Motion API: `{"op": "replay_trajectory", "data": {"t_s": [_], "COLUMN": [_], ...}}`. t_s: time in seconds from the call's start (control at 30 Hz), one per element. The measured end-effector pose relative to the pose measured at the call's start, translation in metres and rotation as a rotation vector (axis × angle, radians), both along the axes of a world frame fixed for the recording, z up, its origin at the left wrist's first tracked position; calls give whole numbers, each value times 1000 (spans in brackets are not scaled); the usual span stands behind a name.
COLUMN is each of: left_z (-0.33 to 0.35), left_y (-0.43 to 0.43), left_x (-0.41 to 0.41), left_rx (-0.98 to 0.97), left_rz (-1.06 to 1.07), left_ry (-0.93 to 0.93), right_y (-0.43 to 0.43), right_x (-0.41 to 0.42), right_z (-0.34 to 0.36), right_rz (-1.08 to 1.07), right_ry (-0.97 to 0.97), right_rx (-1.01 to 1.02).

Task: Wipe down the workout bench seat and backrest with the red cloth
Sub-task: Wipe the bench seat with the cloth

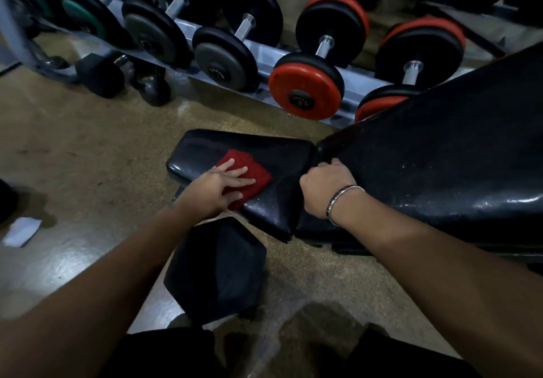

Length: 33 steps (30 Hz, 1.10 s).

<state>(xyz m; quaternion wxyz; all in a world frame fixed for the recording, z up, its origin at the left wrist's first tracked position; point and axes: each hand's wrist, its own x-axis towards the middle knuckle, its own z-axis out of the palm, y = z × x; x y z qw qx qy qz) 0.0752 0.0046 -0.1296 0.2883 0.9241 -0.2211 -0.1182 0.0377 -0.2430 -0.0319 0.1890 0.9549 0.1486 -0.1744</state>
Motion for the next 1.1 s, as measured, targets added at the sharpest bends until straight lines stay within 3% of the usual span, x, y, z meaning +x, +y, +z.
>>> {"op": "replay_trajectory", "data": {"t_s": [0.13, 0.2, 0.37, 0.53, 0.73, 0.83, 0.97, 1.1], "left_z": [0, -3, 5, 15, 13, 20, 16, 9], "left_y": [-41, -50, -21, -58, -48, -49, -89, -93], "left_x": [-14, -21, -12, -12, -14, 1, -13, -32], "left_rx": [4, 21, 102, 147, 115, 103, 178, 174], "left_rz": [310, 265, -76, 161, -97, -47, 148, -6], "left_ry": [-118, -117, -55, -67, 19, 64, -29, -31], "right_y": [0, 0, -4, -8, -7, -9, -6, -3], "right_x": [0, 0, 0, 0, 1, 2, 2, 3], "right_z": [-1, -1, -5, -9, -5, -6, -6, -6], "right_rz": [3, 7, 22, 42, 44, 47, 48, 50], "right_ry": [0, -1, -13, -30, -5, -6, -10, -15], "right_rx": [3, 1, -2, 5, -6, -10, -21, -35]}}
